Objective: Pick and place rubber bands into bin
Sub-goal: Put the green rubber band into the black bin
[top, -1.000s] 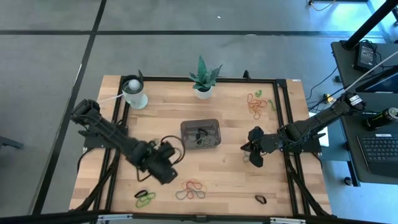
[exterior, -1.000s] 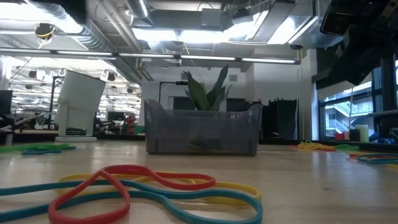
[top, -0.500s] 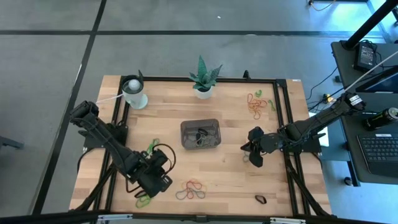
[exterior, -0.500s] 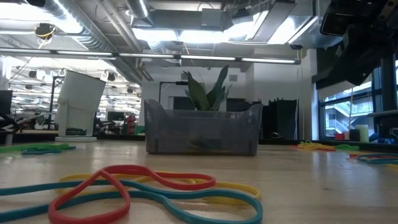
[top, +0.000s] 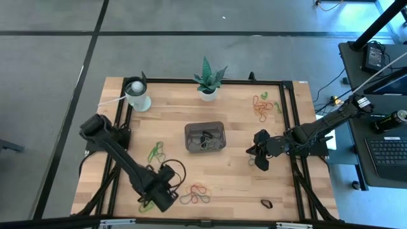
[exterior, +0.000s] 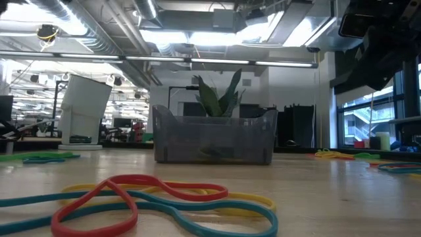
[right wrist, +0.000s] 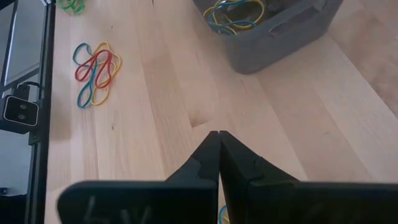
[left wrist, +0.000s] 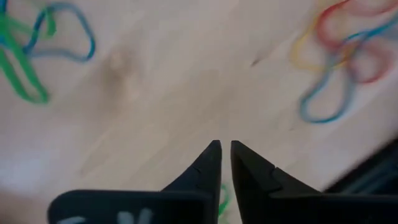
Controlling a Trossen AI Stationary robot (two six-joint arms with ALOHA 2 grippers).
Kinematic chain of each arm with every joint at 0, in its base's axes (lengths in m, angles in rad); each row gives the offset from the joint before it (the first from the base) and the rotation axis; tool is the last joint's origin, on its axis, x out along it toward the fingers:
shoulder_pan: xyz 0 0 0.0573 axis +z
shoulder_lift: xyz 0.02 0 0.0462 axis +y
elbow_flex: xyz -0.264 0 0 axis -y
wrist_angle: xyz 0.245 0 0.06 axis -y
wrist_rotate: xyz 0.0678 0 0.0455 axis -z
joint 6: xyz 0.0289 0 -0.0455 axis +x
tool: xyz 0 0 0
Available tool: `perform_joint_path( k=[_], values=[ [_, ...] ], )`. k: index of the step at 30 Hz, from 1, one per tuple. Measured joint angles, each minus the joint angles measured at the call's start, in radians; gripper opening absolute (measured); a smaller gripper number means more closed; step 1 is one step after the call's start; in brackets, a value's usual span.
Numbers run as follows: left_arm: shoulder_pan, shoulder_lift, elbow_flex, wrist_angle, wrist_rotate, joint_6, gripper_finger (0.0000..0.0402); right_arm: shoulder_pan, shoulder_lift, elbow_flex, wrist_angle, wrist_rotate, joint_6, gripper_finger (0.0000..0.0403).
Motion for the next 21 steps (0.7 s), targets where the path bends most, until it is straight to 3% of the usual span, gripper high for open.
perform_joint_path(
  k=[7,12,21],
  values=[
    [-0.006,0.111,0.000,0.001,0.187,0.021,0.0073,0.000,0.000,0.000,0.000,0.000,0.001,0.0008],
    [-0.013,0.185,0.000,0.020,0.323,0.031,0.0078,0.000,0.000,0.000,0.001,0.000,0.001,0.0008],
    [-0.019,0.245,0.005,0.070,0.377,0.072,0.0074,0.000,0.000,0.000,0.016,0.000,0.001,0.0008]
  ],
)
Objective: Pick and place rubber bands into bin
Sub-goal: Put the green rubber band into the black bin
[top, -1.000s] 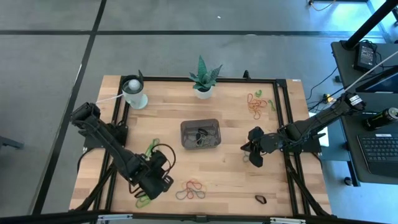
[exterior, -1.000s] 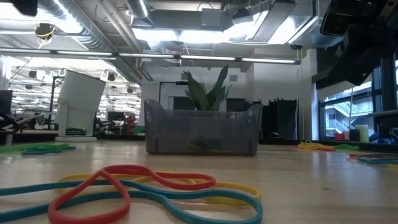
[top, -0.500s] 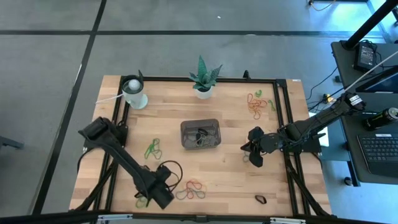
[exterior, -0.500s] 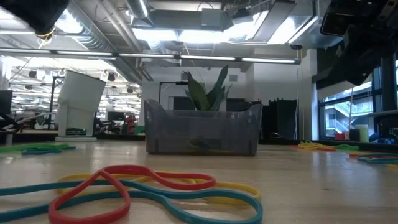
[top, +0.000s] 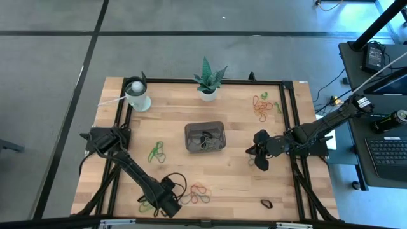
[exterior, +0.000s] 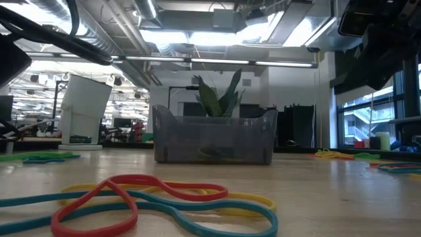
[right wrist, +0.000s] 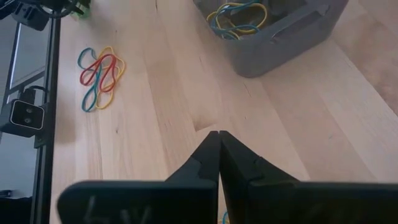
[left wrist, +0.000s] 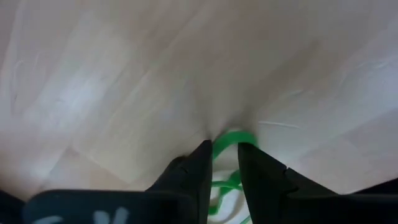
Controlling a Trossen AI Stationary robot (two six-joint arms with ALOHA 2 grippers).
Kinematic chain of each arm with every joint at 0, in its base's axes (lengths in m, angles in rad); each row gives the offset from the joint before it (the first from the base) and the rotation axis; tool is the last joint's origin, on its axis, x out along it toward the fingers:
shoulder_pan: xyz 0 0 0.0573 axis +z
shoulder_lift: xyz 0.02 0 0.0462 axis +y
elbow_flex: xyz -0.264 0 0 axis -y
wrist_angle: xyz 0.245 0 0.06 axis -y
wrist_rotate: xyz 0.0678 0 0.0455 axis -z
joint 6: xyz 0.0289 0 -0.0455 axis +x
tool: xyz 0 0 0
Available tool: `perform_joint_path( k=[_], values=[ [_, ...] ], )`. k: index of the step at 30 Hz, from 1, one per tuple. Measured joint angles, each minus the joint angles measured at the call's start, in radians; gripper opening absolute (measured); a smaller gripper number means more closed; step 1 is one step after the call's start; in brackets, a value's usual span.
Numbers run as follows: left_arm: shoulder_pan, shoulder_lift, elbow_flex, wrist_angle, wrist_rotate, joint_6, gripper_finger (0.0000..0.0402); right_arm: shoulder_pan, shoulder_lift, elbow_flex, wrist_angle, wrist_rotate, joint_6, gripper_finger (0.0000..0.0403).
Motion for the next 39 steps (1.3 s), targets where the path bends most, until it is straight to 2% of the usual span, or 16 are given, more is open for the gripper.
perform_joint_path(
  k=[4,8,14,19,24,32,36,39],
  values=[
    [0.000,0.005,0.000,0.002,-0.002,0.048,0.0053,0.000,0.000,0.000,0.000,0.000,0.000,0.0008],
    [0.005,0.003,-0.001,-0.006,-0.003,0.084,0.0009,0.000,0.000,0.000,0.000,0.000,0.000,0.0008],
    [0.018,-0.008,-0.003,-0.018,-0.007,0.092,0.0001,0.000,0.000,0.000,0.000,0.000,-0.001,0.0008],
    [0.033,-0.065,-0.010,-0.088,-0.155,0.069,0.0001,0.000,0.000,0.000,0.000,0.000,-0.001,0.0008],
    [0.049,-0.143,-0.008,-0.155,-0.239,0.055,0.0001,0.000,0.000,0.000,0.000,0.000,-0.002,0.0008],
    [0.101,-0.296,-0.006,-0.236,-0.467,0.062,0.0001,0.000,0.000,0.000,-0.001,0.000,-0.003,0.0008],
    [0.164,-0.369,-0.006,-0.247,-0.603,0.164,0.0001,0.000,0.000,0.000,-0.001,0.000,-0.002,0.0008],
    [0.241,-0.422,-0.006,-0.247,-0.653,0.282,0.0001,0.000,0.000,0.000,-0.001,0.000,-0.003,0.0008]
  ],
)
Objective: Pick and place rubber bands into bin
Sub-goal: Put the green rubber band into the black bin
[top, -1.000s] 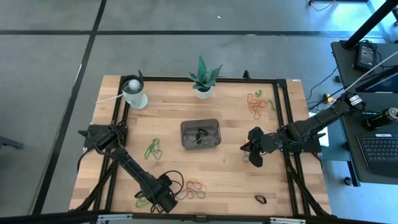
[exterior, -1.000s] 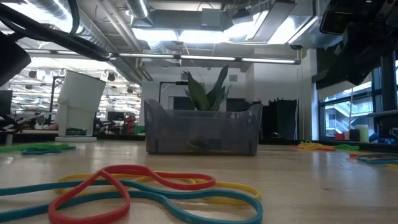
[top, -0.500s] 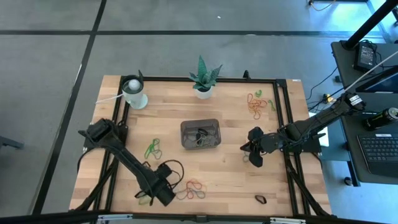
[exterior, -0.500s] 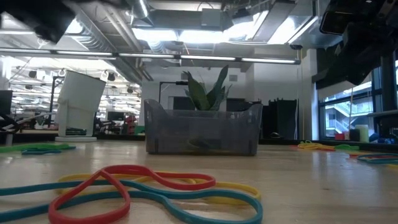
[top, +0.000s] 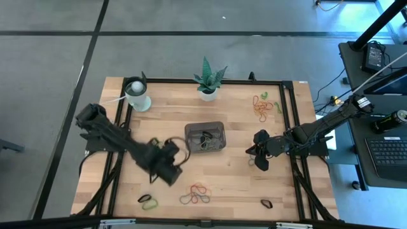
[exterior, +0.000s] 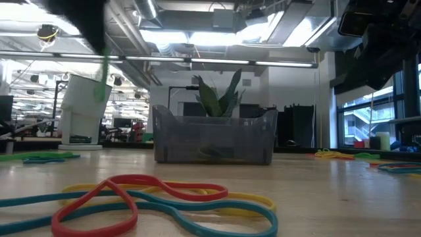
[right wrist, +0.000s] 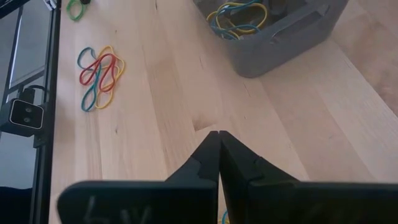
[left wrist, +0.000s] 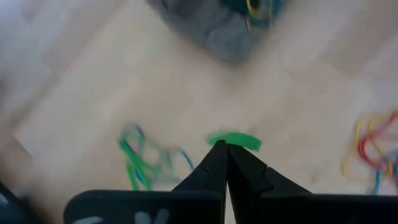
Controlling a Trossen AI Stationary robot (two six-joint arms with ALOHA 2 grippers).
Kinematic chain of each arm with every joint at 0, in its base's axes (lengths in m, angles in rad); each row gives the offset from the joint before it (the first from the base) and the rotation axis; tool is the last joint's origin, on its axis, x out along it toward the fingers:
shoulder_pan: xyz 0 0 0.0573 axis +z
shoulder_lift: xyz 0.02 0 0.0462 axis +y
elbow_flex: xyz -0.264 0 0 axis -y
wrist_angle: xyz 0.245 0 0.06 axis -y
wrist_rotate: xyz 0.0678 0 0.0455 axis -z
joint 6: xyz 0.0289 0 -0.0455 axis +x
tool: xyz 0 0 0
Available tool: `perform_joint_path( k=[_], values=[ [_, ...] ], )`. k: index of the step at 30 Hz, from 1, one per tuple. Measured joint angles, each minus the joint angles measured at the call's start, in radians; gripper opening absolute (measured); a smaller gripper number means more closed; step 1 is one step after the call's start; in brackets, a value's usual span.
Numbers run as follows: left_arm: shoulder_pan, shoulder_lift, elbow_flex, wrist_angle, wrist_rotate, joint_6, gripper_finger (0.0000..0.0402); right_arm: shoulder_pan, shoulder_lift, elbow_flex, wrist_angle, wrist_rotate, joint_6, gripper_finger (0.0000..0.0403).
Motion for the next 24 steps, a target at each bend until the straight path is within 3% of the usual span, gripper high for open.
perform_joint_path(
  k=[7,14,17,24],
  values=[
    [0.252,-0.073,0.000,0.099,-0.009,0.423,0.0001,0.000,0.000,0.000,0.000,0.000,0.002,0.0008],
    [0.483,-0.051,0.002,0.420,0.146,0.882,0.0002,0.000,0.000,0.000,0.000,0.060,0.061,0.0008],
    [0.544,-0.025,0.002,0.500,0.205,0.993,0.0001,0.000,0.000,0.000,0.001,0.092,0.094,0.0008],
    [0.597,0.068,0.002,0.513,0.280,1.131,0.0001,0.000,0.000,0.000,0.001,0.104,0.131,0.0008]
  ],
)
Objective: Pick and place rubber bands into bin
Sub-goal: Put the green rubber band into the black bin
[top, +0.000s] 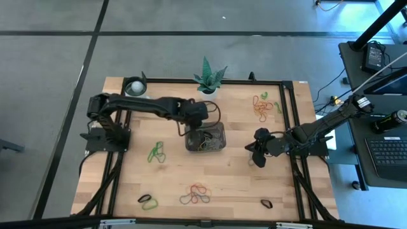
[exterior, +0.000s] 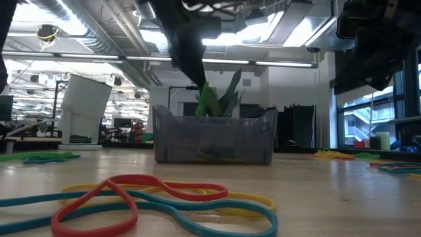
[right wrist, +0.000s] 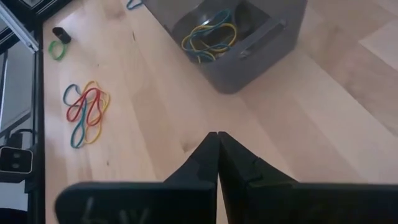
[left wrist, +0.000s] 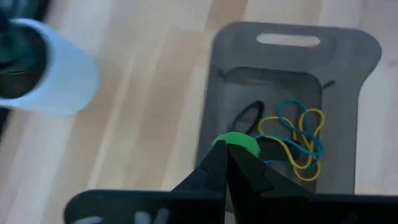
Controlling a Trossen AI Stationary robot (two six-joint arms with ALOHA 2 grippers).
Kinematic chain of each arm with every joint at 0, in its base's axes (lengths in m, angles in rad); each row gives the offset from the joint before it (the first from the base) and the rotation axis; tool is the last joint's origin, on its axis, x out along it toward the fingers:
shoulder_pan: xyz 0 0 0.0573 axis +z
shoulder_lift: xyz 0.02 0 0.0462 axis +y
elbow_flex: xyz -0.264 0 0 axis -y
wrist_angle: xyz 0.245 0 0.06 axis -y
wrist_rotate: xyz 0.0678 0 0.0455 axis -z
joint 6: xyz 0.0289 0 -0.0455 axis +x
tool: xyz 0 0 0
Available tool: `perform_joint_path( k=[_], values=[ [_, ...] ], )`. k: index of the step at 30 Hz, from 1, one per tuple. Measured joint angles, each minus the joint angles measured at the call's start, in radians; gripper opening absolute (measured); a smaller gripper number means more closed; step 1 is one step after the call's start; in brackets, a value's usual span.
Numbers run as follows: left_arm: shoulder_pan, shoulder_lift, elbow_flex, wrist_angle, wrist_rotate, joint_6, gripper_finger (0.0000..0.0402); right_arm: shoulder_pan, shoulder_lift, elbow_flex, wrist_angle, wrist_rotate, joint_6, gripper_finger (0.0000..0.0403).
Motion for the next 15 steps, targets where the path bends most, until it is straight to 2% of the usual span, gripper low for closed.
perform_joint_path(
  k=[6,15],
  values=[
    [-0.026,0.078,0.000,0.001,0.066,0.014,0.0001,0.000,0.000,0.000,0.000,0.001,0.000,0.0008],
    [-0.078,0.132,0.000,-0.001,0.071,-0.024,0.0002,0.000,0.000,0.000,0.000,0.002,-0.001,0.0008]
  ],
)
